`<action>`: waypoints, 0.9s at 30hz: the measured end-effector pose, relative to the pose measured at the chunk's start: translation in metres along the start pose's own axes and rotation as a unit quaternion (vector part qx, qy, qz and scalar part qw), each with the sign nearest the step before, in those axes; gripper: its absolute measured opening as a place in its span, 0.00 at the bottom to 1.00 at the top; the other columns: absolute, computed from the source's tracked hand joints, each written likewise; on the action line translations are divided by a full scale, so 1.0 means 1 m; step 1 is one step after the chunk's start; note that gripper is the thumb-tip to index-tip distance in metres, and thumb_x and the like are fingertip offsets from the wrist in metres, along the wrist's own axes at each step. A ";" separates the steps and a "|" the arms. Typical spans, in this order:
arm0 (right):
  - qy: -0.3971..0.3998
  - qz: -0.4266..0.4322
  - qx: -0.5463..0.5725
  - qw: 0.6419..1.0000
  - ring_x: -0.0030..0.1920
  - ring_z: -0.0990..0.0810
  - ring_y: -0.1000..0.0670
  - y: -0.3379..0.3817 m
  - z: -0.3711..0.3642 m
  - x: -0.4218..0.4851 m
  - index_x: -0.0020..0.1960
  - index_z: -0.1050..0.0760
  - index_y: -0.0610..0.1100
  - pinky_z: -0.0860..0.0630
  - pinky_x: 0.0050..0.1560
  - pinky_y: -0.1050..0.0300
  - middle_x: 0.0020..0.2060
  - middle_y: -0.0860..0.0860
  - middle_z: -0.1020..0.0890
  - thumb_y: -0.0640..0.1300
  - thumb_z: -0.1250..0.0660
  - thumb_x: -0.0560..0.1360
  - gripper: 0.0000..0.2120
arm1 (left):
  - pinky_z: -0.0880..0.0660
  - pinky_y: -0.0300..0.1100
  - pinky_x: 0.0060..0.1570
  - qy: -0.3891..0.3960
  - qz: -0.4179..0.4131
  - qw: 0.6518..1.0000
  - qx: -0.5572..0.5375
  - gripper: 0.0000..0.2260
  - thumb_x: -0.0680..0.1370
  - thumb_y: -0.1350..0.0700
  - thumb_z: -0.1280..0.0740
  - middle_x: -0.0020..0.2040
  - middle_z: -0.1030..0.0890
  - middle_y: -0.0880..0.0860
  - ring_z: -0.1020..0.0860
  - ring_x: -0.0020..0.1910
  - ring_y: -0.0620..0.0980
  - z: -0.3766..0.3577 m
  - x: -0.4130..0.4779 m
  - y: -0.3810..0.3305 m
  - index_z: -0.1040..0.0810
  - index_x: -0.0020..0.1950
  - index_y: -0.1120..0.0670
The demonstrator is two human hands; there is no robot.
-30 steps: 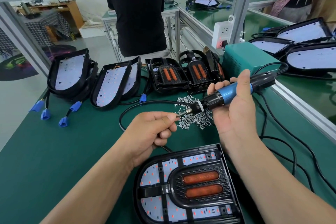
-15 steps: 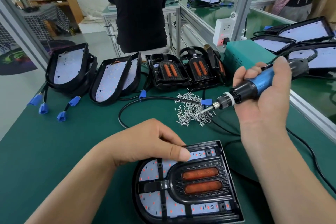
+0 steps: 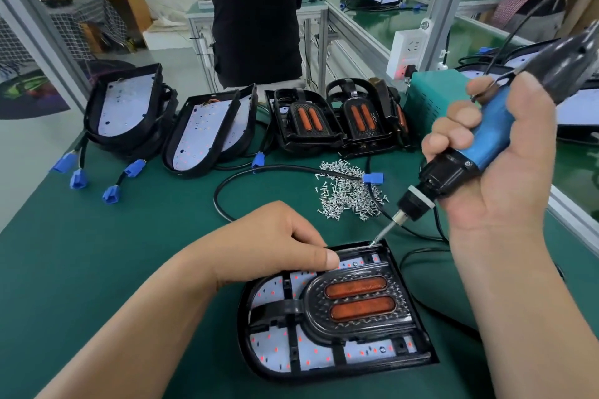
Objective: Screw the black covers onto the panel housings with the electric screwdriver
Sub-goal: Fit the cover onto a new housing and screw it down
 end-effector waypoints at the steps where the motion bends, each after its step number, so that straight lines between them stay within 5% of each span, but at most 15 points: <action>1: 0.017 0.000 -0.021 1.000 0.32 0.32 0.55 -0.001 0.005 0.002 0.55 0.27 0.45 0.27 0.38 0.60 0.37 0.53 0.28 0.54 0.42 0.86 0.13 | 0.32 0.39 0.38 -0.006 0.001 1.000 0.000 0.18 0.74 0.39 0.24 0.33 0.24 0.51 0.30 0.35 0.44 0.000 0.001 0.001 0.12 0.45 0.53; 8: 0.097 -0.003 -0.084 0.992 0.31 0.29 0.53 -0.004 0.004 0.003 0.54 0.25 0.45 0.25 0.36 0.57 0.36 0.52 0.27 0.52 0.43 0.85 0.12 | 0.31 0.31 0.36 -0.026 0.001 1.000 0.005 0.11 0.75 0.43 0.23 0.31 0.21 0.42 0.27 0.33 0.39 -0.001 0.003 0.002 0.12 0.43 0.50; 20: 0.089 0.005 -0.103 0.991 0.30 0.30 0.52 -0.008 0.001 0.000 0.53 0.25 0.44 0.25 0.35 0.56 0.35 0.50 0.28 0.49 0.42 0.85 0.11 | 0.31 0.34 0.38 -0.025 0.005 1.000 0.002 0.13 0.75 0.42 0.23 0.33 0.21 0.44 0.27 0.34 0.41 -0.002 0.000 -0.003 0.12 0.43 0.51; 24: 0.106 0.001 -0.107 0.989 0.30 0.29 0.52 -0.010 0.002 0.001 0.54 0.25 0.44 0.25 0.35 0.55 0.35 0.50 0.27 0.48 0.41 0.84 0.10 | 0.29 0.37 0.39 -0.025 0.003 1.000 0.007 0.14 0.74 0.41 0.24 0.37 0.18 0.53 0.25 0.36 0.41 -0.002 0.000 -0.004 0.12 0.44 0.51; 27: 0.152 -0.002 -0.101 0.983 0.29 0.28 0.52 -0.011 0.002 0.000 0.55 0.25 0.43 0.24 0.35 0.56 0.35 0.50 0.26 0.50 0.30 0.80 0.11 | 0.30 0.39 0.38 -0.033 0.000 0.999 0.010 0.14 0.74 0.41 0.24 0.38 0.19 0.57 0.27 0.35 0.43 -0.003 0.002 -0.004 0.13 0.42 0.51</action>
Point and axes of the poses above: each hand's wrist, its own x-axis towards the middle knuckle, its own z-axis out of the back of the hand, y = z × x, the point moved 1 cm from there along x, towards the middle knuckle
